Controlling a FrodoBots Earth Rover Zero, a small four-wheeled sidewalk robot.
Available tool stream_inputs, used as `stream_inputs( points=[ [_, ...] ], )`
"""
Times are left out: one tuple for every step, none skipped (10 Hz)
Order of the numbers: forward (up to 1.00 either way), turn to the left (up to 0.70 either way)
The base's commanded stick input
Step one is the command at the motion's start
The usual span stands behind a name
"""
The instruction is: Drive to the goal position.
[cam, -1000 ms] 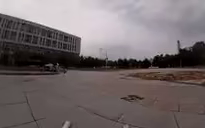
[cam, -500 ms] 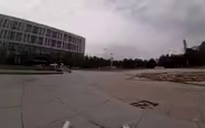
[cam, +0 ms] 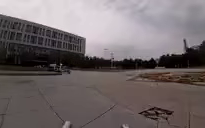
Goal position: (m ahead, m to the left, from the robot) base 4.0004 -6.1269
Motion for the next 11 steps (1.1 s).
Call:
stream_inputs(
  points=[
    [0.7, -0.34],
    [0.7, -0.34],
    [0.7, -0.34],
    [0.7, -0.34],
    [0.7, -0.33],
    [0.7, 0.0],
    [0.7, 0.0],
    [0.7, 0.0],
    [0.7, 0.0],
    [0.7, 0.0],
    [0.7, 0.0]
  ],
)
